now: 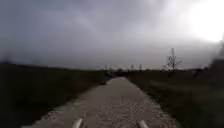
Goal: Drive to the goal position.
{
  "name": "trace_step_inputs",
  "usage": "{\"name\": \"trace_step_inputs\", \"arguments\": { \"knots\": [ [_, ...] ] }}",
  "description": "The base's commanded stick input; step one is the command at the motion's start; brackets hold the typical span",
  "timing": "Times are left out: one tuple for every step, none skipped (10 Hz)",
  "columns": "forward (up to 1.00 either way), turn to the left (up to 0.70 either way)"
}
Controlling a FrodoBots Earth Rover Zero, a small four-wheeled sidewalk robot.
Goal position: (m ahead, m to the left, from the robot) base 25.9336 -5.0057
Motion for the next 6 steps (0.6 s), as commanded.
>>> {"name": "trace_step_inputs", "arguments": {
  "knots": [
    [0.70, 0.00],
    [0.70, 0.00],
    [0.70, 0.00],
    [0.70, 0.00],
    [0.70, 0.00],
    [0.70, 0.00]
  ]
}}
